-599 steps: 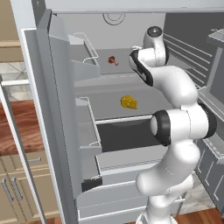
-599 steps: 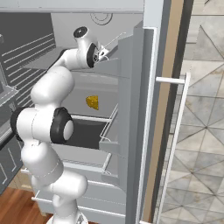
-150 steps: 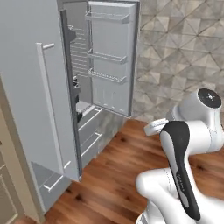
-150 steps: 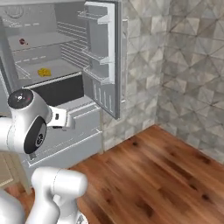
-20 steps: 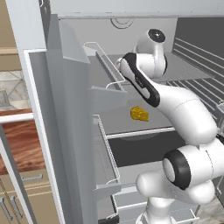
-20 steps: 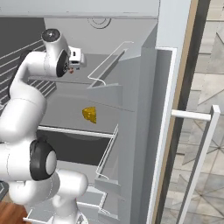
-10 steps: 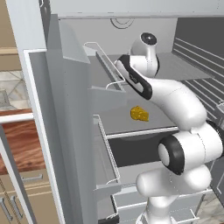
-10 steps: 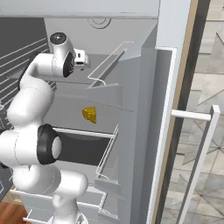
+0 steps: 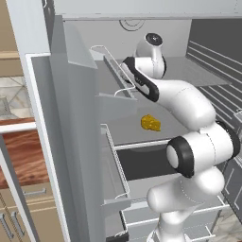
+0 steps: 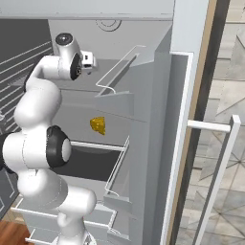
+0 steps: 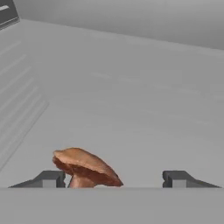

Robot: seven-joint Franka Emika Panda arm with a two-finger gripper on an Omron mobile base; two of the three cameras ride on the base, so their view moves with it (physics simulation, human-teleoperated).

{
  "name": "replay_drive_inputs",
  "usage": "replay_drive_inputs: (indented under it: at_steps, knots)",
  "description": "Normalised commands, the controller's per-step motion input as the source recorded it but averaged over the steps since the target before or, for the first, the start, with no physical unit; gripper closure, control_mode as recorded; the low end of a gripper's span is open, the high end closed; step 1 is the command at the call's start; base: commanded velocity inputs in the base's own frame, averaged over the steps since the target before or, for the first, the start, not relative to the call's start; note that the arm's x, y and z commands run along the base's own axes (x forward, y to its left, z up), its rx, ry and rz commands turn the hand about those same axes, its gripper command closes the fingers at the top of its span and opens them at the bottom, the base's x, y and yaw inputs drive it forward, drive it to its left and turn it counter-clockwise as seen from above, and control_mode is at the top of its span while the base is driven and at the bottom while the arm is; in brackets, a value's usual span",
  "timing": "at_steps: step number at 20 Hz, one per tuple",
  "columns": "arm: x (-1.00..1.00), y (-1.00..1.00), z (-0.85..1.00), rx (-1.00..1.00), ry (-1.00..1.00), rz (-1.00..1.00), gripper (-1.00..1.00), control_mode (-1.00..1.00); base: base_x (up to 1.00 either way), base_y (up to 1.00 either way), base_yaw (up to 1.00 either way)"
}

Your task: Take the cheese, steak, and mushroom from the fridge and place them on the plate on the dining counter to create an appetizer plate.

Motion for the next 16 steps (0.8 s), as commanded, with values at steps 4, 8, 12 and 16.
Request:
replay_drive_inputs:
  at_steps: [4,8,12,16]
  knots:
    - [-0.09,0.31,-0.73,-0.11,-0.01,0.0,1.0,-1.0,0.0,0.0,0.0]
    - [-0.19,0.19,-0.46,-0.08,-0.01,0.0,1.0,-1.0,0.0,0.0,0.0]
    - [0.0,0.0,-0.08,-0.01,0.0,0.0,1.0,-1.0,0.0,0.0,0.0]
    - [-0.41,-0.45,-0.02,0.0,-0.04,0.0,1.0,-1.0,0.0,0.0,0.0]
